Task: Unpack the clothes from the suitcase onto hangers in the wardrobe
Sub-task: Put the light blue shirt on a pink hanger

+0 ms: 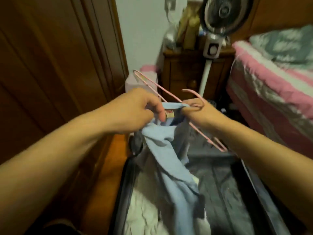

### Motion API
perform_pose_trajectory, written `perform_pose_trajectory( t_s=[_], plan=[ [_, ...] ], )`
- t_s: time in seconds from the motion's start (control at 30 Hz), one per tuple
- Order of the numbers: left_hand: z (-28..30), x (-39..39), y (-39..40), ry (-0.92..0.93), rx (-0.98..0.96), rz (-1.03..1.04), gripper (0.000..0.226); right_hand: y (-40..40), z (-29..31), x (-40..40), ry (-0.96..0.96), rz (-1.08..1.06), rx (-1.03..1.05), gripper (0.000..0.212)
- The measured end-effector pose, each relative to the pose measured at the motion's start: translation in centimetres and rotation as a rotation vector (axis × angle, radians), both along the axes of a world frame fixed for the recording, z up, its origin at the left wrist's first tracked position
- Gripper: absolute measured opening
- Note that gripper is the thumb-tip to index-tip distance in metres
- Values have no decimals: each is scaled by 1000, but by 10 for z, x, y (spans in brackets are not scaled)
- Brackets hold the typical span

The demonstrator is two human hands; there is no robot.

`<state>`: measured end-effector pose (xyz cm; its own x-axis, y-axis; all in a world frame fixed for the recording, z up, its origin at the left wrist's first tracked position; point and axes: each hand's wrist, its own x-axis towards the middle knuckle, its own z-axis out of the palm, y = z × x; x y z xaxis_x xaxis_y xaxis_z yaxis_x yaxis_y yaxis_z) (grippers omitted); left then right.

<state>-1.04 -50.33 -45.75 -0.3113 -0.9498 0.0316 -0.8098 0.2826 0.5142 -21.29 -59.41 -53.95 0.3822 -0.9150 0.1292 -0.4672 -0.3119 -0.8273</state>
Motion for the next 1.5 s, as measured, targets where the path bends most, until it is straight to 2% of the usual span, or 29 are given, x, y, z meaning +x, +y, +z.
perform_pose_trajectory(
  t_s=[0.1, 0.17, 0.27, 0.37, 0.43, 0.5, 0.53, 0.57, 0.6, 0.63, 0.67, 0.73, 0.83, 0.93, 1.0, 1.1, 1.17, 1.27, 1.33, 1.4, 1.5],
  plan=[
    [64, 22, -44, -403, -143, 216, 36, -44, 89, -5, 76, -220, -137, 27],
    [102, 34, -65, -538, -258, 356, 32, -65, 145, -8, 135, -316, -232, 29],
    [145, 48, -80, -520, -306, 381, 52, -81, 209, -16, 82, -343, -268, 25],
    [157, 48, -66, -337, -103, 222, 60, -82, 231, -33, -24, -357, -215, 19],
    [140, 45, -51, -130, -4, 177, 56, -69, 219, -47, 12, -362, -152, 14],
    [88, 42, -48, -52, -12, 223, 48, -58, 180, -57, 196, -327, -15, 11],
    [48, 36, -45, -136, -37, 266, 42, -51, 148, -62, 318, -293, 70, 13],
    [7, 31, -45, -297, -109, 308, 35, -44, 117, -64, 432, -249, 139, 14],
    [-34, 26, -42, -472, -183, 330, 28, -38, 82, -66, 514, -213, 188, 13],
    [-79, 20, -36, -564, -215, 323, 22, -31, 42, -70, 561, -184, 231, 9],
    [-116, 15, -29, -576, -223, 312, 20, -23, 5, -75, 574, -160, 253, 6],
    [-179, 6, -14, -418, -132, 304, 28, -5, -61, -84, 510, -111, 337, 11],
    [-238, -6, -1, -206, 41, 396, 44, 12, -111, -81, 324, -73, 440, 8],
    [-256, -14, 4, -130, 106, 479, 32, 13, -122, -70, 173, -132, 404, 28],
    [-254, -16, 3, -98, 133, 511, 21, 17, -125, -69, 117, -152, 379, 32],
    [-262, -12, 1, -118, 171, 474, 27, 22, -129, -73, 187, -153, 257, 13],
    [-262, -12, 0, -210, 182, 419, 28, 21, -126, -76, 201, -223, 117, 5],
    [-254, -4, -7, -374, 224, 397, 44, 27, -119, -78, 262, -308, -19, 11],
    [-253, 3, -11, -428, 375, 406, 63, 37, -116, -79, 293, -331, -5, 20],
    [-254, 8, -15, -431, 474, 421, 78, 47, -115, -79, 341, -353, -11, 22],
    [-256, 5, -18, -373, 517, 460, 80, 57, -116, -78, 480, -358, -69, 19]
  ],
)
